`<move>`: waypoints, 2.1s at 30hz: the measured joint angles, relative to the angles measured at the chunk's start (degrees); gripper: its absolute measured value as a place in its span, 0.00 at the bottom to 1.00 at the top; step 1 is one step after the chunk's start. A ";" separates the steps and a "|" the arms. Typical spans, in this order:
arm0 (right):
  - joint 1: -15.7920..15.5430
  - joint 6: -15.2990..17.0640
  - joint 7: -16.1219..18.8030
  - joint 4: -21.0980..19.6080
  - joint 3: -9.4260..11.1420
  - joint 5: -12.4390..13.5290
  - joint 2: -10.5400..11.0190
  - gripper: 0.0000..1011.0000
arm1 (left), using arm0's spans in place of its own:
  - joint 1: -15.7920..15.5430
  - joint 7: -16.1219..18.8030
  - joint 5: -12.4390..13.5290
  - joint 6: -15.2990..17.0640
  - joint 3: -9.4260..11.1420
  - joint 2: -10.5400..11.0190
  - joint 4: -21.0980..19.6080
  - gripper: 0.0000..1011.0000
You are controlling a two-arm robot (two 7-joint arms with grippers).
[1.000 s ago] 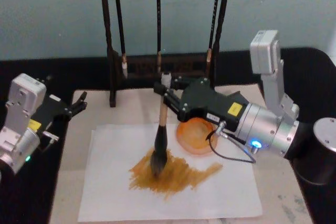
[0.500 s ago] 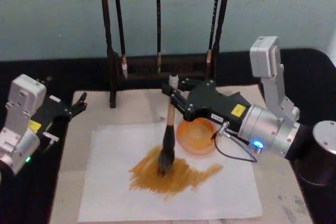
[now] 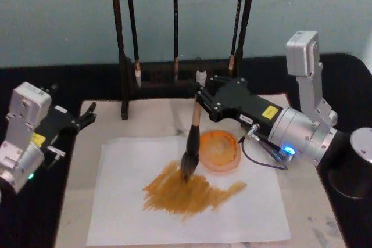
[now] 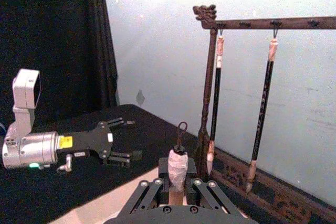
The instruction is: Pick up the brush from the inkstone, write on the paper, then place the brush back to its original position.
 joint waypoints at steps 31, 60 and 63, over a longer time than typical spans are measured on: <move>-1.65 3.01 4.68 -5.37 -2.03 4.56 0.98 0.16 | 0.00 0.00 0.00 0.00 0.00 0.00 0.00 1.00; -0.54 3.30 -0.25 -1.27 -1.61 3.70 -0.09 0.16 | 0.00 0.00 0.00 0.00 0.00 0.00 0.00 1.00; -0.58 2.73 -1.22 -1.04 -1.39 2.36 -0.29 0.16 | 0.00 0.00 0.00 0.00 0.00 0.00 0.00 1.00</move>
